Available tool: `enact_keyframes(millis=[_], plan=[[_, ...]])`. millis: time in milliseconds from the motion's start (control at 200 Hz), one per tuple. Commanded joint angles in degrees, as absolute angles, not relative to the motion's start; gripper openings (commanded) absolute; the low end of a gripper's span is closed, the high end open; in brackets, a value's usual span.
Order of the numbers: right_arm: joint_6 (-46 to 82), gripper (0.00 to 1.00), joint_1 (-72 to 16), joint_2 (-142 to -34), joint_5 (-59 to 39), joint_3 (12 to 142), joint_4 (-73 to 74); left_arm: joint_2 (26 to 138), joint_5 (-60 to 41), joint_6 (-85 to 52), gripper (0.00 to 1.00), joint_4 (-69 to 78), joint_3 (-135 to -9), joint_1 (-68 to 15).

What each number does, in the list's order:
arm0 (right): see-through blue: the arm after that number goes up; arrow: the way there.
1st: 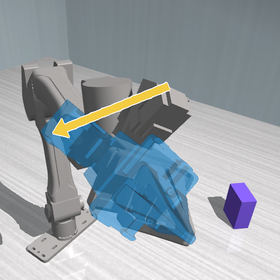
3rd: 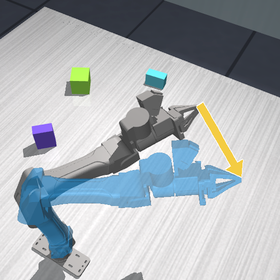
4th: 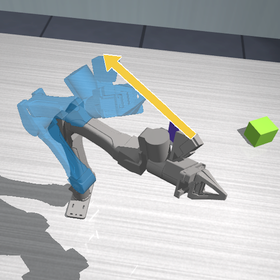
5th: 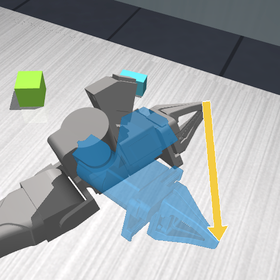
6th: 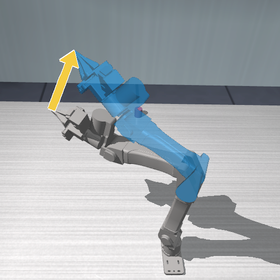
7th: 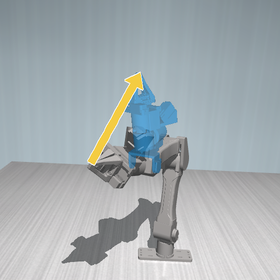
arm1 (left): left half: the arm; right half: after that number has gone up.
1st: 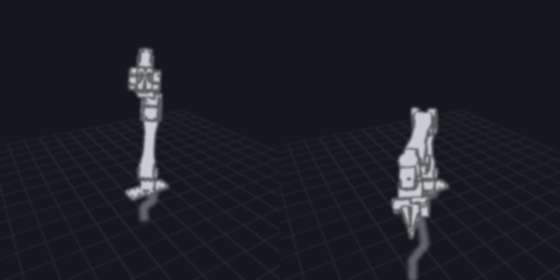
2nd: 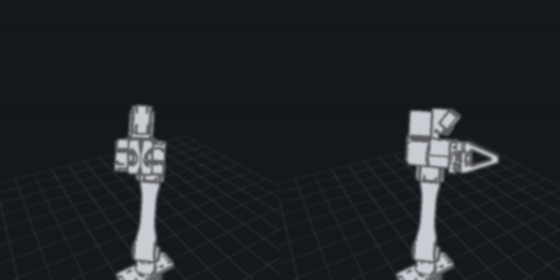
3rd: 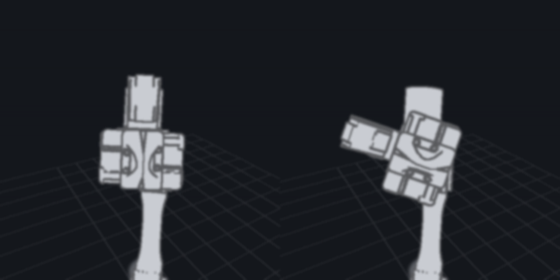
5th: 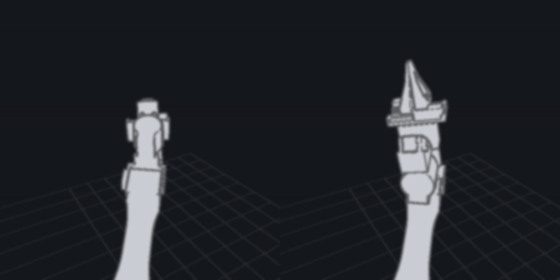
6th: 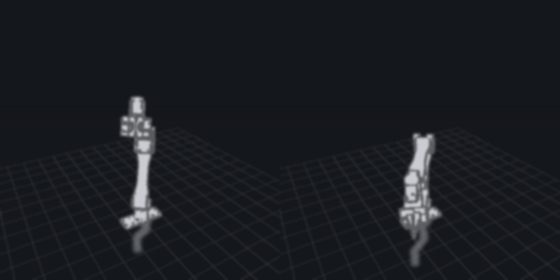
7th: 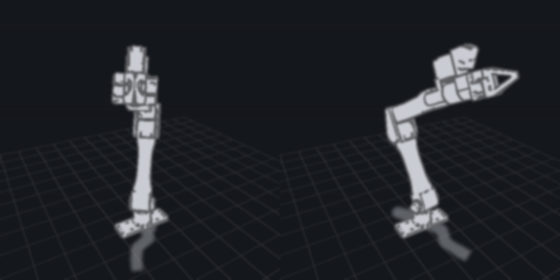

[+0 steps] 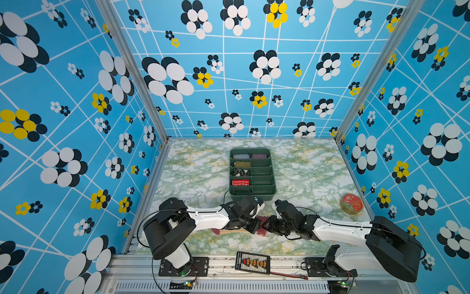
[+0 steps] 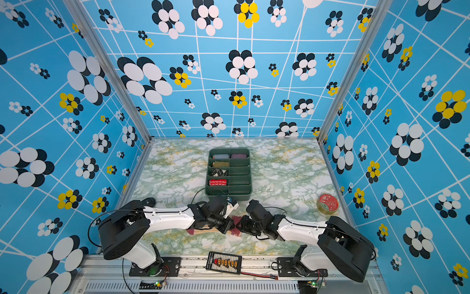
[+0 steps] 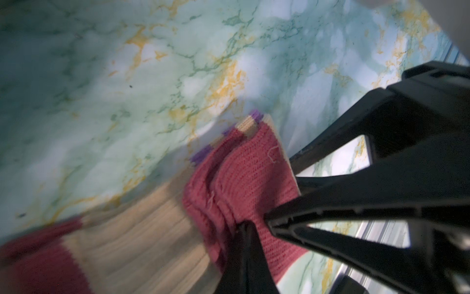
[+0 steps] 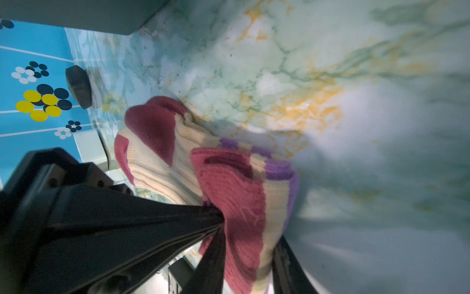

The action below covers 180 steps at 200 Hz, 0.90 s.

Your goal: Roll the socks

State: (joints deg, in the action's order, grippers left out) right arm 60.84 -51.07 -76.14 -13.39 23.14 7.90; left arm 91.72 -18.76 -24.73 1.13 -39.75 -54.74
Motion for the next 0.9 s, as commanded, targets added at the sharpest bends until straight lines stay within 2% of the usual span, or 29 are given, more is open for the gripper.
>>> enact_keyframes(millis=[0, 225, 565, 695, 895], plan=[[61.8, 0.33, -51.9, -78.8, -13.7, 22.5, 7.9, 93.8, -19.2, -25.5, 0.03, -2.4, -37.4, -54.4], [60.8, 0.25, -52.2, -77.5, -11.1, 23.8, 5.1, 93.4, -19.9, -25.4, 0.03, -2.2, -37.3, -53.8], [59.0, 0.18, -52.2, -72.4, -6.9, 24.2, 0.0, 93.2, -21.1, -25.7, 0.03, -1.3, -37.0, -52.8], [58.5, 0.18, -52.2, -73.9, -8.0, 25.0, 1.1, 93.5, -21.4, -25.8, 0.03, -1.0, -37.2, -52.7], [59.2, 0.25, -52.4, -76.9, -9.8, 25.7, 3.0, 93.3, -21.6, -25.9, 0.03, -1.3, -37.3, -52.6]])
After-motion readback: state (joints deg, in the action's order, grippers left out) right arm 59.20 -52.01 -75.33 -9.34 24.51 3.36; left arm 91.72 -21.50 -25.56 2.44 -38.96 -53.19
